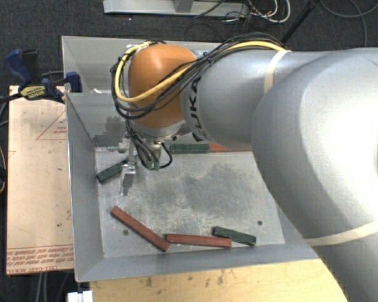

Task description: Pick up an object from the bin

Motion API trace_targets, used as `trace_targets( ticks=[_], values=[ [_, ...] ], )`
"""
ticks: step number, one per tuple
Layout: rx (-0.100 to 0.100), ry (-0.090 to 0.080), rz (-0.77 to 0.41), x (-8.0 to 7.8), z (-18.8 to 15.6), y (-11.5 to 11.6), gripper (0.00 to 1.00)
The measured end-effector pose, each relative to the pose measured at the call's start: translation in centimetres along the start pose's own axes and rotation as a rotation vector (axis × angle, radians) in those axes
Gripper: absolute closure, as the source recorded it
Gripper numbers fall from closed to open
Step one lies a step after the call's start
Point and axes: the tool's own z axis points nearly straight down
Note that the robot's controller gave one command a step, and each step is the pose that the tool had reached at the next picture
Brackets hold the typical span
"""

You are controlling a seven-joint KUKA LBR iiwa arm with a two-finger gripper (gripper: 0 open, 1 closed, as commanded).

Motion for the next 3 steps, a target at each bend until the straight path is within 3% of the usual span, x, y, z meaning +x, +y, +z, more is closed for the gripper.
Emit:
trace_targets(
  ticks=[1, 2, 3],
  values=[
    [-0.005, -0.012, 0.206, -2.9, 4.5, 1.2, 1.0],
    [-0.006, -0.012, 0.207, -2.9, 4.5, 1.2, 1.0],
    [0.0, -0.002, 0.168, -2.1, -11.7, -0.2, 1.0]
  ],
)
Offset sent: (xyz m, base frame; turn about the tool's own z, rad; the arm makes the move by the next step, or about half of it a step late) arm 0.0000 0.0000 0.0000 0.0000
